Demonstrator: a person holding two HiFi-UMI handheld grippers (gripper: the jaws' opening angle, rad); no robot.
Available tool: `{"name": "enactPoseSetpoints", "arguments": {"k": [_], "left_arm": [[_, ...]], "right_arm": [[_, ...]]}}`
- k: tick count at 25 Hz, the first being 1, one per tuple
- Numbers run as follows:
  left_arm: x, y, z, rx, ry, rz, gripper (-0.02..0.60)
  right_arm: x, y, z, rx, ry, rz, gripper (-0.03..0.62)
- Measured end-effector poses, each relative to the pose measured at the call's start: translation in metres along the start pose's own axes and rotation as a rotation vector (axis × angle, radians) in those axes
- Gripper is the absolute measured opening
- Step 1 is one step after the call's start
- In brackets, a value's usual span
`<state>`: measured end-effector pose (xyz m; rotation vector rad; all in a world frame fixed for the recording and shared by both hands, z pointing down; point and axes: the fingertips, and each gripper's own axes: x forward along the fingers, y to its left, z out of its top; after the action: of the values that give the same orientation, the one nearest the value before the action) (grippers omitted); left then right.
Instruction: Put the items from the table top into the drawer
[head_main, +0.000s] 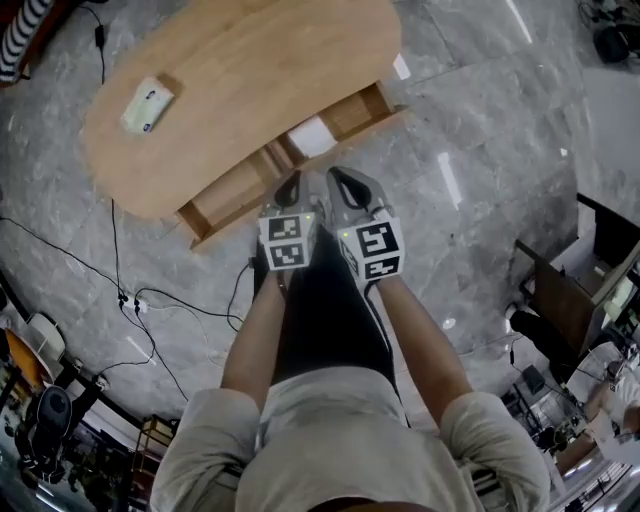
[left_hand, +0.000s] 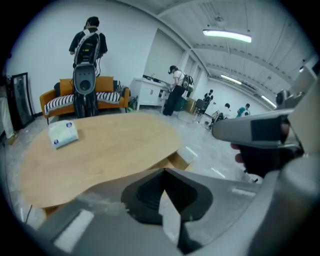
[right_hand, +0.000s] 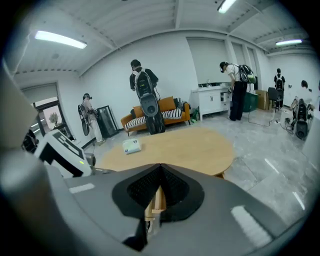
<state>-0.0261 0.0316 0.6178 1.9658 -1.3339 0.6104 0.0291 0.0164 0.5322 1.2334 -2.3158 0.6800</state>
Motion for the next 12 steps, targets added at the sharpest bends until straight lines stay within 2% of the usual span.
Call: {"name": "enactPoseSetpoints", "arguments": {"k": [5,8,12], "left_arm": [[-0.087,-0.021,0.076,0.035,-0.119,0.017,0.02],[-0.128,-0.029,0.129,0.043,-0.227,0.049,0.02],[-0.172,-0.038,0.158,-0.029,-0.317,0.085,0.02]], "right_arm": [[-0.046,0.027,0.069,-0.044,-0.112,0.028,0.008],[-0.07,0.036,0.116,-0.114,-0.207,0.051,0.007],[-0.103,0.05,0.162,-0.163,-0.295,0.04,0.006]]}}
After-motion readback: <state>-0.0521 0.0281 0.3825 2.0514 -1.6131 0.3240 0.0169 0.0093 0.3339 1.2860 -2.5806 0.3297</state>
